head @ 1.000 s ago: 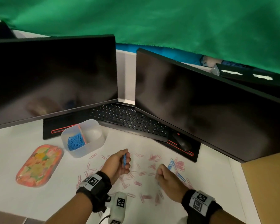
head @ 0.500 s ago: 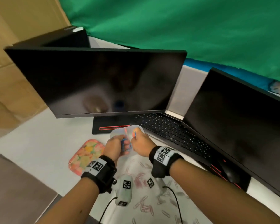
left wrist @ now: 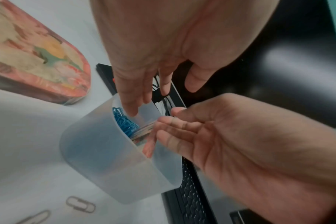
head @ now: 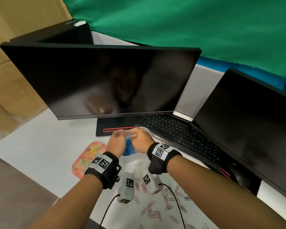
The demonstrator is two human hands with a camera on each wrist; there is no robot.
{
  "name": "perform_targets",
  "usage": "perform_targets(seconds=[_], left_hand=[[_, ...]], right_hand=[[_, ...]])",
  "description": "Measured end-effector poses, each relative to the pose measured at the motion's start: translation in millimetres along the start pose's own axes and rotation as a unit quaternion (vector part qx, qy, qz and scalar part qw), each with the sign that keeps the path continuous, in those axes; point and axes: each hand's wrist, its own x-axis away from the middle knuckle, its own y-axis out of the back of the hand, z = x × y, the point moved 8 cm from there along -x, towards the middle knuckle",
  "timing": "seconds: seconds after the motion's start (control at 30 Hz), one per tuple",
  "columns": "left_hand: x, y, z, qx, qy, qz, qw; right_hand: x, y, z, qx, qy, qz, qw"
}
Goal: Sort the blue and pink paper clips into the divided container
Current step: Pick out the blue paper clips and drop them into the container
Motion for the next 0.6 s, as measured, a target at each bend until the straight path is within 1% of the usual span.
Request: perform_targets(seconds=[0.07,0.17,0.23,0.3,0.37,0.4,0.43,0.5,0.53,0.6], left_hand=[[2,-8,-5,-0.018,-0.055,0.010,0.998],[16,-37,-11,-0.078,-0.149,0.064,0.984],[30,-66,-8,-0.142,-0.195,0.110,0.964],[50,-99,-2,-0.207,-0.234,0.161,0.936],[75,-132,8,-0.274,-0.283,0.215,0.894],[88,-148,15,-0.309,-0.306,0.245,0.867],[101,-164,23,-0.345,-0.326,0.276,0.836],[124,-192,43,-0.421,-0.363,0.328,0.764],[133,-204,54,-0.456,-0.374,0.348,0.729],[152,-225,75,-0.506,-0.383,0.384,0.671]], right_hand=[[13,17,-9,-0.023,0.017,-0.029,0.999],[47,43,-52,-0.034,0.004,-0.079,0.996],[79,56,-92,-0.041,-0.015,-0.110,0.993],[120,62,-133,-0.045,-0.036,-0.129,0.990],[161,59,-174,-0.037,-0.050,-0.136,0.989],[181,56,-193,-0.028,-0.055,-0.137,0.989],[201,53,-214,-0.010,-0.063,-0.139,0.988],[238,47,-249,0.053,-0.083,-0.143,0.985],[255,47,-263,0.083,-0.092,-0.146,0.982],[282,51,-281,0.122,-0.099,-0.160,0.974]])
